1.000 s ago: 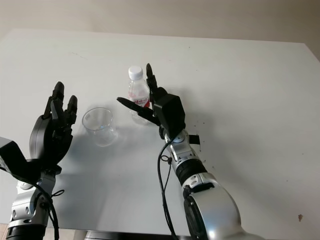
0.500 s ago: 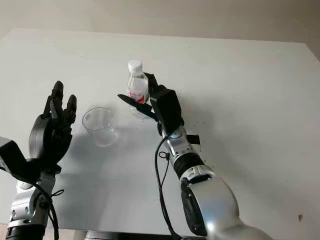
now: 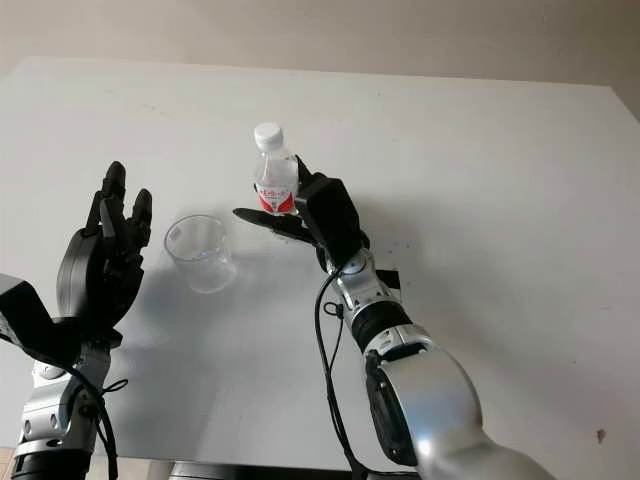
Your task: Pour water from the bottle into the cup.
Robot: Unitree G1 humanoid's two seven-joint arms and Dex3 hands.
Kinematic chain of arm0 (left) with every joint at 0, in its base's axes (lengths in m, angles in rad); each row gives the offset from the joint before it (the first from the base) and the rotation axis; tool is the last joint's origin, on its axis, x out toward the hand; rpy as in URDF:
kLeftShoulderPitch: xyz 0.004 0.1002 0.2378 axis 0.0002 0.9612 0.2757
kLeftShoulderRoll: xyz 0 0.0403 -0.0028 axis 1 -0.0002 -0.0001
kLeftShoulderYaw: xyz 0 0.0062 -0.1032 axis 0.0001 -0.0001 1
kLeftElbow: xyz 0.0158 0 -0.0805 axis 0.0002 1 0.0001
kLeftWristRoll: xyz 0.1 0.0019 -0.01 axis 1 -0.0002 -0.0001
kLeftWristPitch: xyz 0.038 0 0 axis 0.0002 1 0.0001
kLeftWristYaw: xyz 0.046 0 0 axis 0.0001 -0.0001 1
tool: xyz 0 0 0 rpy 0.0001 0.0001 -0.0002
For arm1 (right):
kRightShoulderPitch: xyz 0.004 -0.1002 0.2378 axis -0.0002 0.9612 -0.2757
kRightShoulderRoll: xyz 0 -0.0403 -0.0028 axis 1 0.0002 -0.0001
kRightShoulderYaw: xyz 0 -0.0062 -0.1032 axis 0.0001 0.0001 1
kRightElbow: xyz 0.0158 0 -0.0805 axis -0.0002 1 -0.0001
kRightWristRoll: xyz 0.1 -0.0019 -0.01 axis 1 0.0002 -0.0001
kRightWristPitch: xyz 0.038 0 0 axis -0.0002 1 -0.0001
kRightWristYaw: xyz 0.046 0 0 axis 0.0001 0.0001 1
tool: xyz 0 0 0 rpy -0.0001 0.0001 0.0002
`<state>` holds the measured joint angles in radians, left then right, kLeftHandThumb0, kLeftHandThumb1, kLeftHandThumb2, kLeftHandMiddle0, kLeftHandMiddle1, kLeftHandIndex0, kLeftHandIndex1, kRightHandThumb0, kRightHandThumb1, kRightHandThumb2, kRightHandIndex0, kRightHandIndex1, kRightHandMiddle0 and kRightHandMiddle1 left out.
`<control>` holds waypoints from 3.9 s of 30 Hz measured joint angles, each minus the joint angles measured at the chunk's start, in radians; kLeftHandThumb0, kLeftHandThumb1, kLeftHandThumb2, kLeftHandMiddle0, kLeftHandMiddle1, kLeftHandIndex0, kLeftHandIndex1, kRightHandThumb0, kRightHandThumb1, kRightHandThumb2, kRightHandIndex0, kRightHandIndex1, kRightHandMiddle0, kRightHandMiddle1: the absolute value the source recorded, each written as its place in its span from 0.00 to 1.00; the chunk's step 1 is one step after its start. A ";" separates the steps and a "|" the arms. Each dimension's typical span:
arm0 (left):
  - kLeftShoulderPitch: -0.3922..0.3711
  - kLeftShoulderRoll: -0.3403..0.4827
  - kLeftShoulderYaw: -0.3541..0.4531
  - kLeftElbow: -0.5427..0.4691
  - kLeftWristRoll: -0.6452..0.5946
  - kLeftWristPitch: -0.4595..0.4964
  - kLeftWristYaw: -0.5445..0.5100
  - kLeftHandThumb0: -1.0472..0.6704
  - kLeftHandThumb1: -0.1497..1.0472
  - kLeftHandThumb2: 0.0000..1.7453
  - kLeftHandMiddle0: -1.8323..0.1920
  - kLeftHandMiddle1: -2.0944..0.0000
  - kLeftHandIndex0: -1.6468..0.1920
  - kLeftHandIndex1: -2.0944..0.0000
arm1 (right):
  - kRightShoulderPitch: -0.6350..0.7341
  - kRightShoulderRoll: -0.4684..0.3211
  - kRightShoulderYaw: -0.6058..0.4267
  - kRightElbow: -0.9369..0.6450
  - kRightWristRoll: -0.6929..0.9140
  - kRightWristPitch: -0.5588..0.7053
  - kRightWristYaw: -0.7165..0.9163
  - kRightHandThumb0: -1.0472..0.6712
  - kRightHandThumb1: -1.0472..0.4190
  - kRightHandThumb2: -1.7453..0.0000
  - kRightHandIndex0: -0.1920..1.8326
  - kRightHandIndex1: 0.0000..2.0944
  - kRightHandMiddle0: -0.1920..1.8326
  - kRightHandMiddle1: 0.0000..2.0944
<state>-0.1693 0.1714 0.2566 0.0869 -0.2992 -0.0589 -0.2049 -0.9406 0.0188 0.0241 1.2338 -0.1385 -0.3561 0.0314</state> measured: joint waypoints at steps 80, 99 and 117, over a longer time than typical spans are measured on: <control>-0.026 -0.015 -0.012 0.041 0.009 -0.036 0.017 0.14 1.00 0.42 0.95 0.97 0.97 0.98 | -0.328 -0.273 0.681 0.034 -0.819 -0.189 -0.731 0.50 0.02 0.80 0.65 1.00 0.43 1.00; -0.026 -0.020 -0.013 0.041 0.011 -0.051 0.018 0.15 1.00 0.43 0.95 0.98 0.98 0.98 | -0.386 -0.289 0.845 0.034 -1.008 -0.080 -0.909 0.39 0.03 0.97 0.64 1.00 0.38 1.00; -0.026 -0.024 -0.017 0.052 0.011 -0.057 0.018 0.15 1.00 0.44 0.95 0.97 0.97 0.97 | -0.386 -0.285 0.821 0.036 -0.943 -0.104 -0.895 0.44 0.01 0.95 0.63 1.00 0.40 1.00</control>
<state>-0.1950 0.1470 0.2392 0.1386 -0.2882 -0.1157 -0.1866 -1.3264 -0.2662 0.8455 1.2696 -1.0815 -0.4602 -0.8638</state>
